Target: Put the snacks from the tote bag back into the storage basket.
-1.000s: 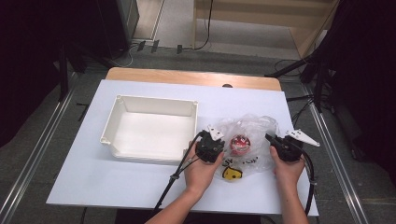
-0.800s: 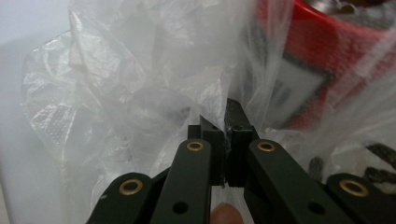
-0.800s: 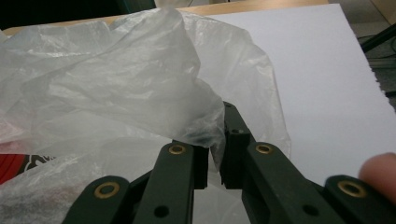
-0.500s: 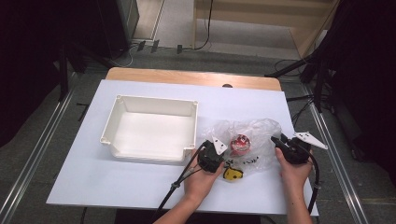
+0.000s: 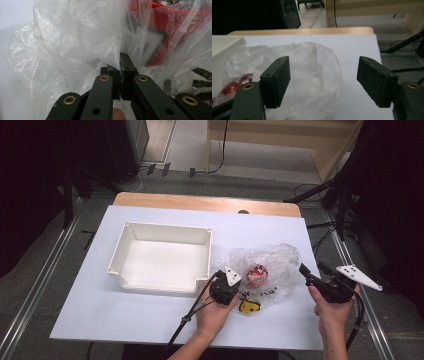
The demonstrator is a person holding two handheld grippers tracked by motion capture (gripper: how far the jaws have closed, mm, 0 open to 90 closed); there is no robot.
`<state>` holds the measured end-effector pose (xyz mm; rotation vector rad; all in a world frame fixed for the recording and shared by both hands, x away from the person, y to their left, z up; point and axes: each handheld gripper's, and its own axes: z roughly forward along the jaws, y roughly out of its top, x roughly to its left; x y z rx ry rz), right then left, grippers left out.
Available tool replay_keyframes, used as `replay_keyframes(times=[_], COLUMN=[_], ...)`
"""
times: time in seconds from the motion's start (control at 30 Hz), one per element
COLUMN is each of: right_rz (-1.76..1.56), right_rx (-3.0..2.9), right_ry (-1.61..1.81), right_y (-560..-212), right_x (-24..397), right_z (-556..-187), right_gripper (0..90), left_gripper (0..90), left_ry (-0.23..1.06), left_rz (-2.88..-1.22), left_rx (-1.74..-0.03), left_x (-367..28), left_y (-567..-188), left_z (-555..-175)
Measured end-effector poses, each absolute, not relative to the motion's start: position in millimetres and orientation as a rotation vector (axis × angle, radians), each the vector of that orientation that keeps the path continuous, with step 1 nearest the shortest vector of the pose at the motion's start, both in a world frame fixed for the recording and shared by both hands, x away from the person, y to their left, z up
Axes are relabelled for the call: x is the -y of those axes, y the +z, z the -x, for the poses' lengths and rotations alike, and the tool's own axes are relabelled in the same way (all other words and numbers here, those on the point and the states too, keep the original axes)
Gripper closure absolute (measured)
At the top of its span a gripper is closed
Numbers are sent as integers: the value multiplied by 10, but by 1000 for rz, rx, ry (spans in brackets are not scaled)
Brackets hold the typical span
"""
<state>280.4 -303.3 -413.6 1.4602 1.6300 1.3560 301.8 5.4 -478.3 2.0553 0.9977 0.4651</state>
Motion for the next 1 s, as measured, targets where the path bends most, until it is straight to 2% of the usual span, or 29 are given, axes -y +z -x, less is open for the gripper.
replay_keyframes(times=[0.17, 0.3, 0.47, 0.53, 0.67, 0.8, 0.93, 1.0], right_rz=[-1381, -1333, -1289, -1314, -1401, -1453, -1544, -1588], right_rx=[-1628, -1669, -1718, -1751, -1846, -1916, -1937, -1944], right_ry=[1368, 1391, 1401, 1396, 1300, 1194, 1057, 980], right_y=[-3848, -3724, -3677, -3753, -4052, -4386, -4670, -4775], right_x=[2922, 2750, 2536, 2483, 2404, 2389, 2423, 2455], right_z=[-2708, -2800, -3053, -3205, -3474, -3592, -3622, -3625], right_gripper=[265, 280, 376, 436, 652, 788, 893, 900], left_gripper=[898, 898, 898, 898, 898, 899, 899, 899], left_ry=[463, 462, 456, 452, 448, 448, 450, 452], left_rz=[-2050, -2049, -2048, -2037, -2032, -2028, -2029, -2031], left_rx=[-993, -995, -997, -1003, -1009, -1010, -1012, -1014], left_x=[-61, -60, -63, -69, -86, -93, -91, -87], left_y=[-4781, -4781, -4781, -4784, -4779, -4779, -4779, -4780], left_z=[-3015, -3016, -3018, -3022, -3023, -3025, -3024, -3024])
